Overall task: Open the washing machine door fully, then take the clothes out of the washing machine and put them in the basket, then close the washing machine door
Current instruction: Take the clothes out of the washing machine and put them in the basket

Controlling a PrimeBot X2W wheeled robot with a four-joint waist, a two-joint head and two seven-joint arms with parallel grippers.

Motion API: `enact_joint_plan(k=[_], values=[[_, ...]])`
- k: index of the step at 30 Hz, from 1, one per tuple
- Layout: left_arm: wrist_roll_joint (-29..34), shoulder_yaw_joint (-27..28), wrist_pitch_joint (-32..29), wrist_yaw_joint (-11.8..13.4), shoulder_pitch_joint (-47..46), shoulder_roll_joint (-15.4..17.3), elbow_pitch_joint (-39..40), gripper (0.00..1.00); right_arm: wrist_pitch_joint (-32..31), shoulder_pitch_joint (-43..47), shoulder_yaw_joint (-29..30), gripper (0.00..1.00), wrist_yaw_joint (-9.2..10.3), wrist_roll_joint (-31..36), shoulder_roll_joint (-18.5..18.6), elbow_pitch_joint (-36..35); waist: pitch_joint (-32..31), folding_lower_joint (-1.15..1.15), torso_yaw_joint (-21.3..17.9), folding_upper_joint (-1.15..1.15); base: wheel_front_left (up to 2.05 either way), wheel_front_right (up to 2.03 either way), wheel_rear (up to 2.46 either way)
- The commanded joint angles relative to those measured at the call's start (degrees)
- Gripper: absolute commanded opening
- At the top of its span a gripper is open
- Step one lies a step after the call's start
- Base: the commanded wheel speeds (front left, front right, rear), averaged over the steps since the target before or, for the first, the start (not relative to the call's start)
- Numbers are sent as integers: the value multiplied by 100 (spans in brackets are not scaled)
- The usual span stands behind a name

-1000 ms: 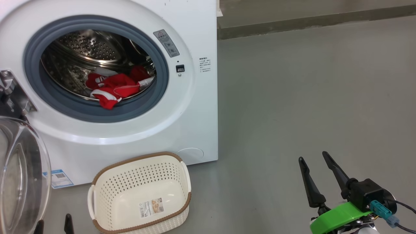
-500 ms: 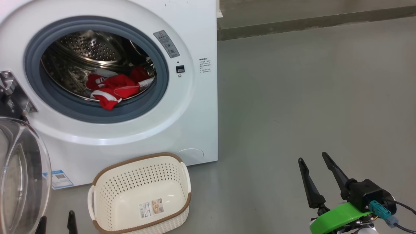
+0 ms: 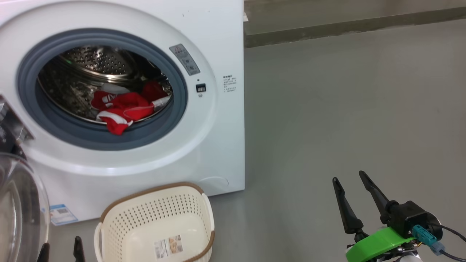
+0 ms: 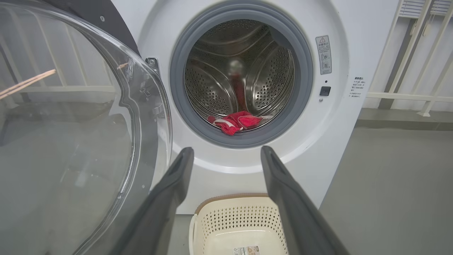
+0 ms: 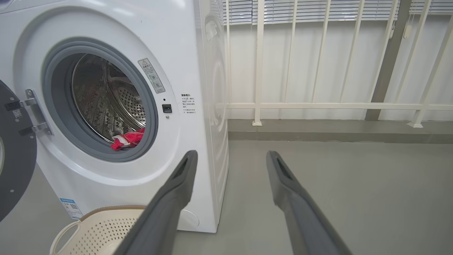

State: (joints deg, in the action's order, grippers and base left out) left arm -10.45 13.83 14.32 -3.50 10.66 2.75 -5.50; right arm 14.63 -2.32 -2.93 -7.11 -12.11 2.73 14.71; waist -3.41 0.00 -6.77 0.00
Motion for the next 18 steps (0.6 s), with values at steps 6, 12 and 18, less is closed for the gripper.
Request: enact_joint_plan(k=[6, 12, 18], values=[[-5, 129, 68, -129, -215, 52, 243, 100, 37, -98, -187, 100, -37, -47, 15, -98, 5, 0, -4, 0, 197, -194, -2], [-48, 148, 68, -160, -208, 54, 240, 100, 37, -128, -206, 100, -37, -65, 15, -82, 19, 0, -16, 0, 132, -132, 0], [-87, 156, 68, -113, -186, 42, 227, 100, 37, -133, -232, 100, -37, -97, 15, -59, 21, 0, -38, 0, 46, -46, 0]])
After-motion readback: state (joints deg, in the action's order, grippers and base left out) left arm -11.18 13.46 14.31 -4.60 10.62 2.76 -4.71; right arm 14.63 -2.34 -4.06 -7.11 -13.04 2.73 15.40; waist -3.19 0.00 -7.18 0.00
